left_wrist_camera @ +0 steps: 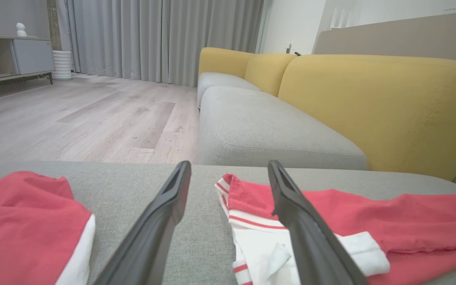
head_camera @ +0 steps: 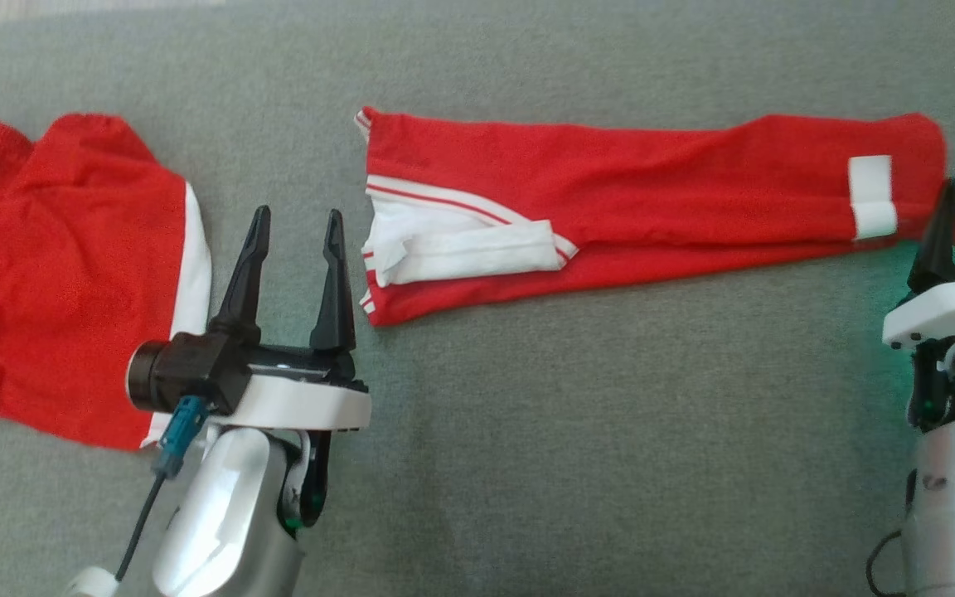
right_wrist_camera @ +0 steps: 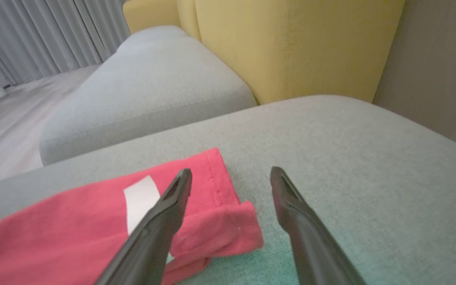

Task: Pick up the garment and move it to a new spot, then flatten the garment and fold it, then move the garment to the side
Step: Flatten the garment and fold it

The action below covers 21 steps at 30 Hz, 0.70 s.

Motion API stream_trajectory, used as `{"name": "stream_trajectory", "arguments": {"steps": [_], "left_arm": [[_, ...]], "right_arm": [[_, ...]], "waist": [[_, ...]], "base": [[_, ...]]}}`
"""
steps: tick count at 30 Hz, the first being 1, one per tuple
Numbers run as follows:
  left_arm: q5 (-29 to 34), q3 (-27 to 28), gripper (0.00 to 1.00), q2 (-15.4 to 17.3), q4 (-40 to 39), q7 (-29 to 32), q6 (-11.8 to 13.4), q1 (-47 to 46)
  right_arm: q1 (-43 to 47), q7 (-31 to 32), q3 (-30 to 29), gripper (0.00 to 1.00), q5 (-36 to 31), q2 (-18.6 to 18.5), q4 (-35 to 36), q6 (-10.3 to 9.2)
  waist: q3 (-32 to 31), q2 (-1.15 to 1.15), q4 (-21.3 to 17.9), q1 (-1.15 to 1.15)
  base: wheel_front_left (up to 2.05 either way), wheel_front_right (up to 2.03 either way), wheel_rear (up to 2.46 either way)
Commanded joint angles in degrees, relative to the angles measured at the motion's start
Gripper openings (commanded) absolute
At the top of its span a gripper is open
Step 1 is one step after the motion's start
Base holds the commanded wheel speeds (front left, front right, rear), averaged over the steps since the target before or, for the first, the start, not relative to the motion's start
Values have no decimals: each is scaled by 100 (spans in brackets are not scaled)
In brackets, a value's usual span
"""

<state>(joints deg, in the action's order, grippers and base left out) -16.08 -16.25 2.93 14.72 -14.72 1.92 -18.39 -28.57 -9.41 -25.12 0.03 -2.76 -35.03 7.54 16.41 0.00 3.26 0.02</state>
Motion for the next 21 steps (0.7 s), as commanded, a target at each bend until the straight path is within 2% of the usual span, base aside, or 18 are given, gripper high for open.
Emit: {"name": "stream_trajectory", "arguments": {"steps": [1,6,12,13,14,17,21], "left_arm": [[47,245,100,20,-147,-28,-35,-174],[102,313,100,5,-111,-28,-91,-233],[158,375,100,-1,-116,-28,-103,-274],[164,382,100,-2,-122,-28,-101,-278],[164,387,100,-3,-130,-28,-97,-283],[147,390,100,-3,-155,-28,-74,-296],[85,345,100,-4,-177,-28,-43,-302]], "right_arm": [[-189,47,20,100,-130,-13,-12,-5],[-582,237,-406,100,-372,-12,-782,-5],[-876,292,-547,100,-499,-12,-1454,-5],[-926,287,-536,79,-521,-12,-1555,-5],[-970,263,-527,0,-551,-12,-1624,-5],[-1080,167,-519,0,-643,-70,-1669,-5],[-1155,79,-620,0,-599,-397,-1530,-5]], "waist": [[111,0,79,-2],[206,0,121,-2],[263,0,117,-2],[274,0,109,-2],[285,0,98,-2],[314,0,61,-2],[300,0,20,-2]], "base": [[0,0,0],[0,0,0],[0,0,0],[0,0,0],[0,0,0],[0,0,0],[0,0,0]]}}
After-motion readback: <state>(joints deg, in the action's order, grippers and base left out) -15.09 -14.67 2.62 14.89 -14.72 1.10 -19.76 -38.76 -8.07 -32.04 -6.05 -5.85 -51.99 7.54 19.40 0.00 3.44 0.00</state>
